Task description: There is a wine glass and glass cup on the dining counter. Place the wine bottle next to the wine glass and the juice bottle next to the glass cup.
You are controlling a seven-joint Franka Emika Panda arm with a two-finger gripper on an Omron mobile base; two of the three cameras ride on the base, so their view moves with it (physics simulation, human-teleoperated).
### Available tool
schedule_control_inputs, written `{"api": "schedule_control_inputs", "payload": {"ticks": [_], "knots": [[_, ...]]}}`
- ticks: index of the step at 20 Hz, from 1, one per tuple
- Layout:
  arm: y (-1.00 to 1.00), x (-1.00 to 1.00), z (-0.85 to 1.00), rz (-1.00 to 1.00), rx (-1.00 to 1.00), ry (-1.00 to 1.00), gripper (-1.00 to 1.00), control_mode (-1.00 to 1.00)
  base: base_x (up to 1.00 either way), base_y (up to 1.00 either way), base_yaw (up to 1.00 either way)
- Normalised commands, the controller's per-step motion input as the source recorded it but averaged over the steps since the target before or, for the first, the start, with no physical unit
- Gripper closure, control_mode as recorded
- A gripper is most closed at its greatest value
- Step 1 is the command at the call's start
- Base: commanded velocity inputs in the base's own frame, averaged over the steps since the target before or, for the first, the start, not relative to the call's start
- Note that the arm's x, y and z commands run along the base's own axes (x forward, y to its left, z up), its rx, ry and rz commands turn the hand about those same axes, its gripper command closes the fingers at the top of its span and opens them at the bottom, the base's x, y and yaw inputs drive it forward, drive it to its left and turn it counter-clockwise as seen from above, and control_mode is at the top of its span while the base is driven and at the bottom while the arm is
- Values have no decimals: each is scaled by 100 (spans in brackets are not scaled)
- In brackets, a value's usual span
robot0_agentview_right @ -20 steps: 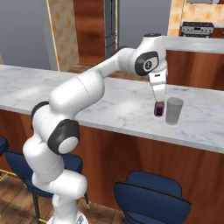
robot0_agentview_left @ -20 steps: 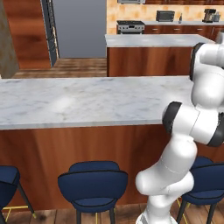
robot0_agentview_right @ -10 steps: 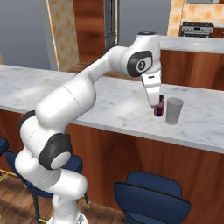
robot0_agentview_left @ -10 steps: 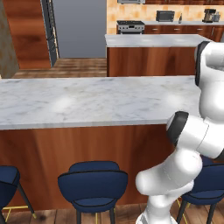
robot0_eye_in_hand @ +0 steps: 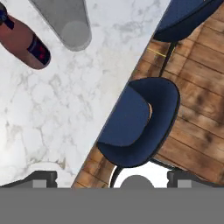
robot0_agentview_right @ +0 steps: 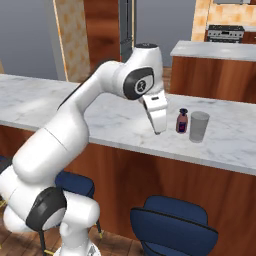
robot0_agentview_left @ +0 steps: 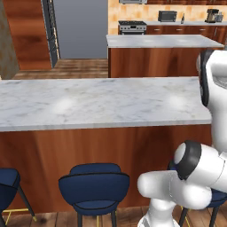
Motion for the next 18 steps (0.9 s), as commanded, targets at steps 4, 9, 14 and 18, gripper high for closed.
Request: {"api": "schedule_control_inputs", "payload": {"ticks": [4, 9, 14, 18], "knots": [[48, -61, -17, 18, 0, -5, -100, -100, 0, 0, 0], [41, -48, -7, 20, 0, 0, -100, -100, 0, 0, 0], [42, -45, -13, 17, 0, -1, -100, -100, 0, 0, 0], [44, -31, -21, 11, 0, -5, -100, -100, 0, 0, 0]]}}
